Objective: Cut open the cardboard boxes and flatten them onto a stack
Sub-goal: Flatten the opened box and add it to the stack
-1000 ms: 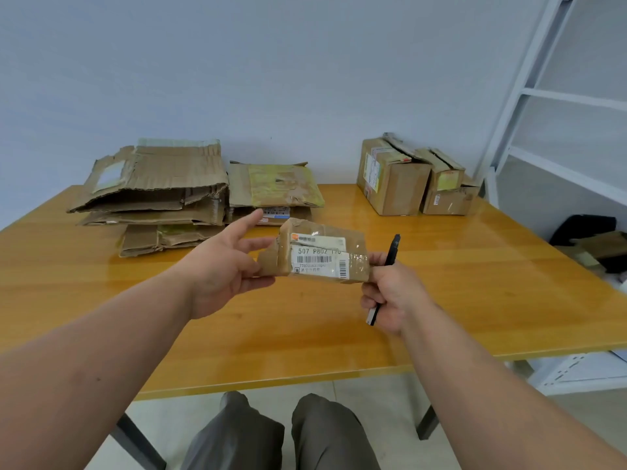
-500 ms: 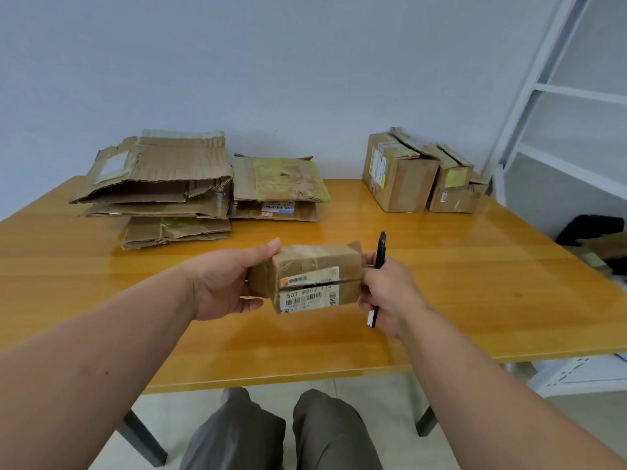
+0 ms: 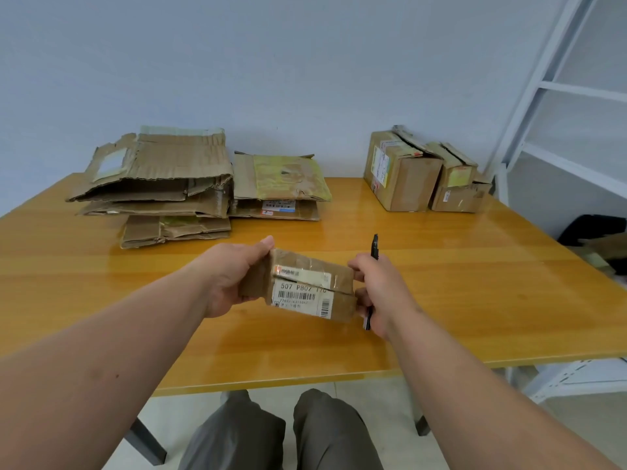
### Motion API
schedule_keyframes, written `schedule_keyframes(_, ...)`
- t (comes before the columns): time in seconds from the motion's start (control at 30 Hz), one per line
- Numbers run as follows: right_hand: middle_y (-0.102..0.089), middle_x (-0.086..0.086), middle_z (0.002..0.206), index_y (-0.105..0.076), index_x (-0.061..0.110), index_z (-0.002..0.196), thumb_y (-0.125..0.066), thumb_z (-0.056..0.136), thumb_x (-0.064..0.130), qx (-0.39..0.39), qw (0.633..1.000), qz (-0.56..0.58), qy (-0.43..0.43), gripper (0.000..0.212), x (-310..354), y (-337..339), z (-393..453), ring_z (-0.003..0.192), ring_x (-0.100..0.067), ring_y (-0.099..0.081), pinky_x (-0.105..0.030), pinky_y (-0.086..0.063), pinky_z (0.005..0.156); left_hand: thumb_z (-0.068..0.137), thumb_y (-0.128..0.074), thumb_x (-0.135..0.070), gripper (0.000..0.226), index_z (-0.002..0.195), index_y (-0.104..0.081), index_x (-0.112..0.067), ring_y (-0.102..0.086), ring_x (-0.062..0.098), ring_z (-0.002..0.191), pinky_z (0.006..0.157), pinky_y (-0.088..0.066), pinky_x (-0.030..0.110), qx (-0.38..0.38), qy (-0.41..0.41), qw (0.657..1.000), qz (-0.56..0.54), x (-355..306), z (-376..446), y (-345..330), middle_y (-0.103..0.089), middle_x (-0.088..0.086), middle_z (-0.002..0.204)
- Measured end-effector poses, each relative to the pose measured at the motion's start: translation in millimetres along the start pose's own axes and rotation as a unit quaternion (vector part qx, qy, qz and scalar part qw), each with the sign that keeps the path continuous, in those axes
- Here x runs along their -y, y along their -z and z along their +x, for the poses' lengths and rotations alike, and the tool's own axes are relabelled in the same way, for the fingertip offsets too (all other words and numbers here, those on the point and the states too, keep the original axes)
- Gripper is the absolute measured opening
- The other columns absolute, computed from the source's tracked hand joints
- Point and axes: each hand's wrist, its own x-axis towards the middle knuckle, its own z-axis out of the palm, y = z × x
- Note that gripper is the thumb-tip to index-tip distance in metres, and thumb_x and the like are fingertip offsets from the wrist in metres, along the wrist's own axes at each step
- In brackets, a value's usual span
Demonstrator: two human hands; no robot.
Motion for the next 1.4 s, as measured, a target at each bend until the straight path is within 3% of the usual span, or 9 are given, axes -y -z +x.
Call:
schedule_keyframes(0.13, -0.068, -0.004, 0.103, -0.056, 0.023, 0.11, -0.064, 0.091, 0.033, 0.079, 0.995, 0.001, 0.052, 0.023, 3.1, 2.5, -8.1, 0.045, -0.008, -0.045, -0.027, -0.027, 0.044, 0.094, -0.06, -0.042, 0.036, 0.113, -0.062, -0.012, -0.066, 0.029, 0.091, 0.061, -0.048, 0.035, -0.031, 0.023, 0.999, -0.019, -1.4, 3.6, -0.6, -0.073, 0.015, 0.105)
schedule_keyframes(0.2, -0.072, -0.008, 0.104, -0.056, 0.024, 0.118, -0.073, 0.086, 0.03, 0.109, 0.991, -0.041, 0.068, 0.036, 4.3, 1.4, -10.8, 0.06, -0.014, -0.06, -0.023, -0.032, 0.04, 0.096, -0.058, -0.041, 0.035, 0.115, -0.061, -0.012, -0.067, 0.03, 0.097, 0.061, -0.048, 0.035, -0.038, 0.033, 0.998, -0.033, -3.7, 4.4, -0.6, -0.073, 0.014, 0.107)
schedule_keyframes(0.37, -0.075, -0.01, 0.093, -0.059, 0.022, 0.113, -0.072, 0.088, 0.026, 0.08, 0.994, -0.044, 0.065, 0.028, 5.3, 2.4, -7.2, 0.071, -0.026, -0.063, -0.027, -0.031, 0.041, 0.096, -0.058, -0.024, 0.023, 0.116, -0.058, -0.012, -0.065, 0.029, 0.105, 0.073, -0.049, 0.033, 0.078, 0.004, 0.996, -0.039, -7.2, -2.3, 4.7, -0.072, 0.014, 0.112)
schedule_keyframes(0.5, -0.07, -0.009, 0.1, -0.056, 0.023, 0.118, -0.07, 0.09, 0.026, 0.076, 0.989, -0.091, 0.091, 0.031, 7.9, 2.5, -9.0, 0.058, -0.006, -0.063, -0.014, -0.038, 0.041, 0.089, -0.063, -0.008, 0.03, 0.116, -0.051, -0.01, -0.064, 0.031, 0.106, 0.074, -0.049, 0.034, 0.082, -0.014, 0.996, -0.04, -4.4, -0.8, 7.9, -0.069, 0.018, 0.117)
schedule_keyframes(0.67, -0.063, 0.005, 0.102, -0.054, 0.027, 0.119, -0.073, 0.086, 0.032, 0.096, 0.964, -0.206, 0.141, 0.038, 6.7, 4.8, -8.2, 0.087, -0.009, -0.064, -0.008, -0.046, 0.056, 0.088, -0.066, -0.008, 0.021, 0.105, -0.053, -0.012, -0.062, 0.027, 0.096, 0.068, -0.046, 0.033, 0.054, -0.016, 0.998, -0.014, -0.8, 0.3, 8.4, -0.068, 0.019, 0.116)
schedule_keyframes(0.77, -0.063, 0.012, 0.101, -0.057, 0.028, 0.108, -0.066, 0.091, 0.041, 0.053, 0.923, -0.321, 0.204, 0.023, 4.7, 3.6, -3.9, 0.094, -0.011, -0.06, -0.026, -0.051, 0.078, 0.089, -0.066, -0.01, 0.02, 0.101, -0.051, -0.014, -0.059, 0.026, 0.093, 0.065, -0.044, 0.032, 0.043, -0.019, 0.999, 0.009, -1.1, 1.1, 9.8, -0.067, 0.019, 0.116)
schedule_keyframes(0.93, -0.063, 0.007, 0.106, -0.06, 0.026, 0.114, -0.047, 0.1, 0.043, 0.016, 0.814, -0.496, 0.303, 0.025, 2.1, 3.0, -4.7, 0.095, -0.017, -0.058, -0.04, -0.05, 0.08, 0.091, -0.067, -0.017, 0.021, 0.104, -0.051, -0.014, -0.057, 0.029, 0.095, 0.062, -0.044, 0.032, 0.037, -0.025, 0.996, 0.073, -1.6, 0.0, 15.0, -0.065, 0.02, 0.116)
schedule_keyframes(1.2, -0.061, 0.003, 0.108, -0.057, 0.023, 0.114, -0.042, 0.101, 0.033, 0.026, 0.751, -0.578, 0.318, 0.022, 5.6, -1.0, -5.5, 0.094, -0.02, -0.057, -0.035, -0.046, 0.073, 0.093, -0.061, -0.045, 0.034, 0.121, -0.052, -0.03, -0.058, 0.029, 0.105, 0.074, -0.048, 0.035, 0.0, -0.045, 0.981, 0.188, -0.1, 1.5, 16.2, -0.062, 0.008, 0.115)
schedule_keyframes(1.4, -0.061, 0.001, 0.116, -0.057, 0.022, 0.122, -0.041, 0.101, 0.03, 0.043, 0.723, -0.612, 0.317, 0.026, 2.0, -0.3, -3.5, 0.102, -0.023, -0.058, -0.039, -0.05, 0.082, 0.084, -0.07, -0.049, 0.051, 0.131, -0.053, -0.039, -0.049, 0.014, 0.118, 0.09, -0.044, 0.036, 0.014, -0.135, 0.921, 0.365, -1.3, 2.1, 19.1, -0.048, -0.01, 0.136)
